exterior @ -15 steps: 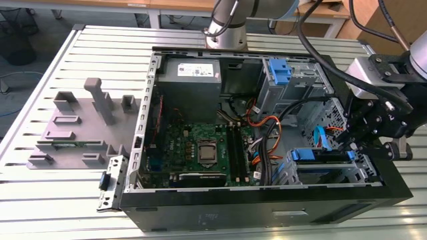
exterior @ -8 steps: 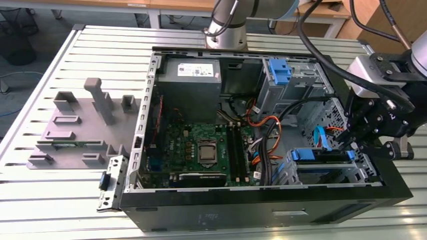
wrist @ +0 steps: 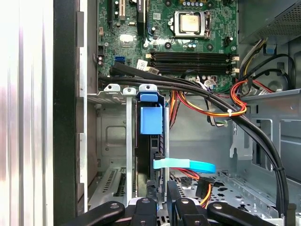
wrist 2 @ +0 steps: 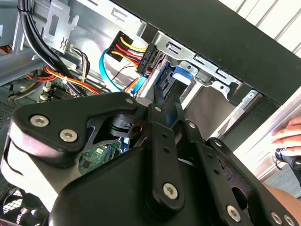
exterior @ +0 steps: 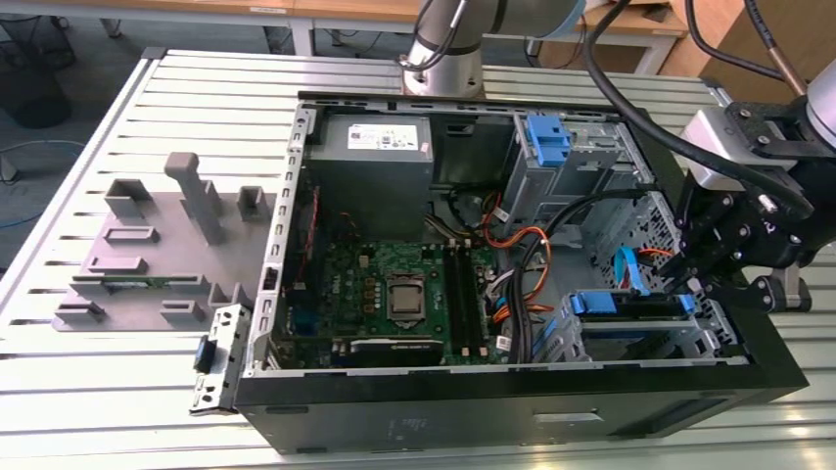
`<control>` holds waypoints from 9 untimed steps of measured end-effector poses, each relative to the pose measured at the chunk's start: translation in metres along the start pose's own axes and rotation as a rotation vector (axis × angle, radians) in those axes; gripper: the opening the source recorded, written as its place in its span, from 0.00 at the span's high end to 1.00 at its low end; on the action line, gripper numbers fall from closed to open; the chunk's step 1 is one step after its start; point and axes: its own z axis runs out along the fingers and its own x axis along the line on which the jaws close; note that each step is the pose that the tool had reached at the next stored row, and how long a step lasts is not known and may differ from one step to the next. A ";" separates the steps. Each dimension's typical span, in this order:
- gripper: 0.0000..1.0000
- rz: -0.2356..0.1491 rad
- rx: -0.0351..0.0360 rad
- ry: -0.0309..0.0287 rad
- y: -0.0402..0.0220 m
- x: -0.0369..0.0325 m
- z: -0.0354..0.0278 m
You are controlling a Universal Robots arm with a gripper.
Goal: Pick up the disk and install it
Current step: 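Insert the second disk wire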
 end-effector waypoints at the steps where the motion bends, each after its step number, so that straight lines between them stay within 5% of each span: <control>1: 0.76 0.000 0.0000 0.0001 0.0000 0.0000 -0.0002; 9: 0.76 0.000 0.0000 0.0000 -0.0001 -0.0013 0.0004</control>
